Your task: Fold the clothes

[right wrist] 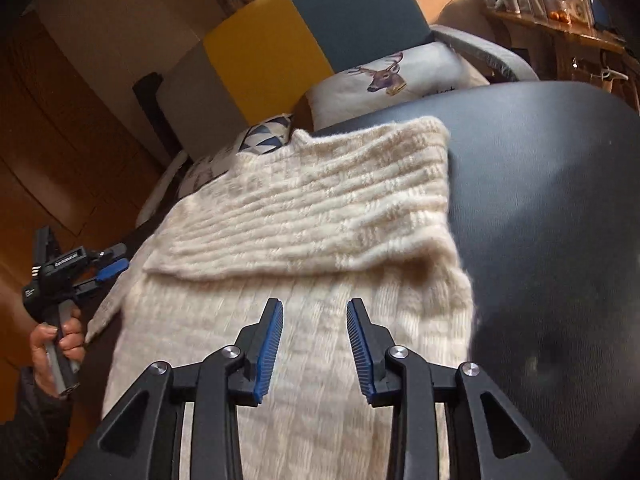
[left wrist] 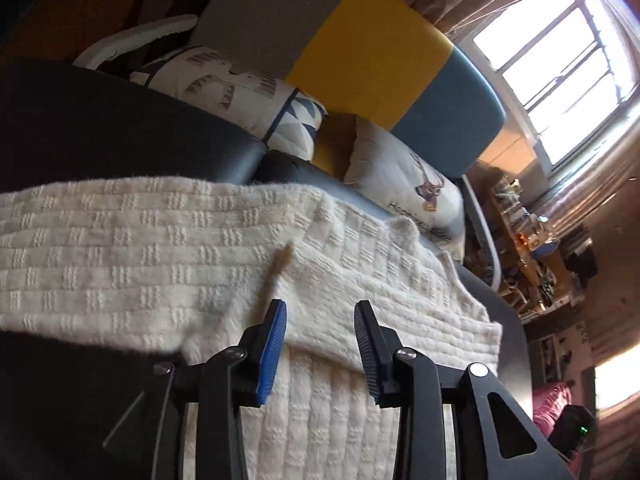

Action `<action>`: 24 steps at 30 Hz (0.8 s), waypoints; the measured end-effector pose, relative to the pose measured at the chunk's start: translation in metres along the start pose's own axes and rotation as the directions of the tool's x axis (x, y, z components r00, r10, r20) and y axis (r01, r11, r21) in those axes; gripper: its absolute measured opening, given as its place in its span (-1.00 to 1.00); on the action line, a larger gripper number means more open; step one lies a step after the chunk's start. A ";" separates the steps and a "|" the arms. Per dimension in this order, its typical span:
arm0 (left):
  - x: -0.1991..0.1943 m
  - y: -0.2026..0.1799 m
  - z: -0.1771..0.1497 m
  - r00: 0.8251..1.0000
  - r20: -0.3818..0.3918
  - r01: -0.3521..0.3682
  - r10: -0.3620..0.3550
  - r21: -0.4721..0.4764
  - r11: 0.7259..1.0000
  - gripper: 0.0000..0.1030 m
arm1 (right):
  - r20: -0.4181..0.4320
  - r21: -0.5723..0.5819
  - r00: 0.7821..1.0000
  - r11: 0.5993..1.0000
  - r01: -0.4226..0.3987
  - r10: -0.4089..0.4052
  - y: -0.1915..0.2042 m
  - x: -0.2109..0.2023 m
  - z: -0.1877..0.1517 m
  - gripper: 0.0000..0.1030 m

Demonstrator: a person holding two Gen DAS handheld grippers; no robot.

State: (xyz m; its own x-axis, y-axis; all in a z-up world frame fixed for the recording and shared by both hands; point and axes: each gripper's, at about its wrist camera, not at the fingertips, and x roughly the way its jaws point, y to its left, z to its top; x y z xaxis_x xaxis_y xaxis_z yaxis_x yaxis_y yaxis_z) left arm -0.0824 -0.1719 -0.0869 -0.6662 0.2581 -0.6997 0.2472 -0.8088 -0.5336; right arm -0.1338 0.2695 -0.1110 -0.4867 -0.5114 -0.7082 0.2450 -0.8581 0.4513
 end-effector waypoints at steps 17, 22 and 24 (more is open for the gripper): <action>-0.073 0.106 -0.084 0.996 0.075 -0.028 0.046 -0.223 0.975 -0.28 | -0.014 -0.055 0.981 0.979 0.194 -0.195 0.001 -0.045 -0.085 -0.35; -0.122 0.181 -0.076 0.985 0.163 0.027 0.055 -0.461 0.887 -0.26 | 0.004 -0.171 0.992 0.977 0.125 -0.126 0.055 -0.026 -0.081 -0.35; -0.141 0.212 -0.073 0.978 0.197 0.055 0.064 -0.548 0.835 -0.25 | -0.020 -0.226 0.993 0.968 0.109 -0.117 0.076 -0.008 -0.080 -0.35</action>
